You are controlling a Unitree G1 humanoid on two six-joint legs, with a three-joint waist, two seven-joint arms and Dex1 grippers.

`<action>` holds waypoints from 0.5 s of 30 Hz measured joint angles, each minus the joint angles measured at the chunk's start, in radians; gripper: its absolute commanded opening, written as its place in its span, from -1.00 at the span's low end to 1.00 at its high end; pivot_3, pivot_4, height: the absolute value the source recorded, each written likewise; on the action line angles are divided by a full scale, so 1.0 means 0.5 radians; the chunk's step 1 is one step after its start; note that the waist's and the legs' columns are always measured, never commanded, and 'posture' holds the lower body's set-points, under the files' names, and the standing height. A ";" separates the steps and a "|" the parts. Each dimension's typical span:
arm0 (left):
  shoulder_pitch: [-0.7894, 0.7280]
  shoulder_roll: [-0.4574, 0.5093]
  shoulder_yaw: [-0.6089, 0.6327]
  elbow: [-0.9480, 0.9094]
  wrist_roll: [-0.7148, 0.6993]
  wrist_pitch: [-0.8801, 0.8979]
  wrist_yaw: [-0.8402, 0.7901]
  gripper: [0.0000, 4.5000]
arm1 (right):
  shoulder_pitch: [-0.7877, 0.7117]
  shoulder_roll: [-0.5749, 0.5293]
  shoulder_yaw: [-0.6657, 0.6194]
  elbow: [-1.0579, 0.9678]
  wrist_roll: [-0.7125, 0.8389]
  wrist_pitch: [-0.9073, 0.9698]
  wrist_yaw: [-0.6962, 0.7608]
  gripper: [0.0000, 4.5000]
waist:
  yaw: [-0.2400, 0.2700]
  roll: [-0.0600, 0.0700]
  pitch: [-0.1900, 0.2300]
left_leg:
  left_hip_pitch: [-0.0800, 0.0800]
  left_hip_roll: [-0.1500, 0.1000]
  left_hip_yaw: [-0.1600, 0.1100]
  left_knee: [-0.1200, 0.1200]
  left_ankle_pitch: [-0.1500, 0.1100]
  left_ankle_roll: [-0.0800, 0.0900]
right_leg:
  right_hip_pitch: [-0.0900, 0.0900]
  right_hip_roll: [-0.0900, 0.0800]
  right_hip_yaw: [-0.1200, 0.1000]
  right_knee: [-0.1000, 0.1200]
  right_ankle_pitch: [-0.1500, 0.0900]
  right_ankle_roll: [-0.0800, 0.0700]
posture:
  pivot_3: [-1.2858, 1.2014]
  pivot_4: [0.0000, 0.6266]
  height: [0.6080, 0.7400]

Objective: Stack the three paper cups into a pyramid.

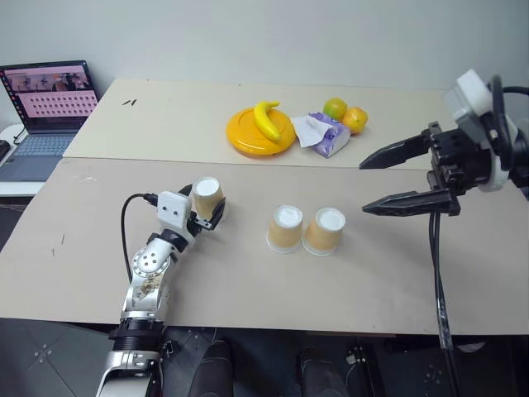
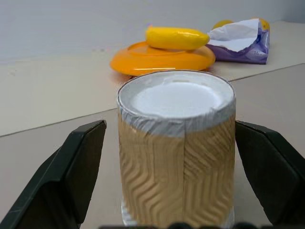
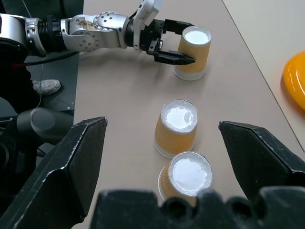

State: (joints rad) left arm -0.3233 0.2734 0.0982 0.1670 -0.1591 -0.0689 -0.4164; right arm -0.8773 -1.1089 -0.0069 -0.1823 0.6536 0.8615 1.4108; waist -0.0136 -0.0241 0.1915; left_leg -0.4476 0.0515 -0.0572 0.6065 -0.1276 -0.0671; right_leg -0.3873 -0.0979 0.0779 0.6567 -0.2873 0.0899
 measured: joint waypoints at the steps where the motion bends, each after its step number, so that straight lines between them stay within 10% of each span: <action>1: -0.012 -0.001 0.000 0.010 0.000 0.001 0.001 1.00 | 0.000 0.000 -0.004 0.001 -0.001 0.000 -0.002 0.96 | 0.000 0.000 0.000 | 0.000 0.000 0.000 0.000 0.000 0.000 | 0.000 0.000 0.000 0.000 0.000 0.000 | 0.03 -0.52 0.88; 10: -0.116 -0.006 0.000 0.015 -0.005 0.017 0.010 1.00 | 0.042 0.001 -0.006 0.006 -0.002 -0.007 -0.038 0.96 | -0.001 0.000 0.000 | 0.000 0.000 0.000 0.000 0.000 0.000 | 0.000 0.000 0.000 0.000 0.000 0.000 | 0.03 -0.52 0.88; 15: -0.117 -0.006 0.000 0.011 -0.021 0.053 0.008 0.40 | 0.062 0.001 -0.009 0.006 -0.002 -0.011 -0.041 1.00 | 0.000 0.000 0.000 | 0.000 0.000 0.000 0.000 0.000 0.000 | 0.000 0.000 0.000 0.000 0.000 0.000 | 0.03 -0.52 0.88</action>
State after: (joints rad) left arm -0.3818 0.2705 0.0984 0.1724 -0.1696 -0.0423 -0.4126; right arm -0.8462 -1.1086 -0.0112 -0.1795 0.6526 0.8558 1.3901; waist -0.0139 -0.0242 0.1915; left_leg -0.4476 0.0515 -0.0574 0.6065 -0.1276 -0.0671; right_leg -0.3872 -0.0979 0.0777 0.6568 -0.2873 0.0899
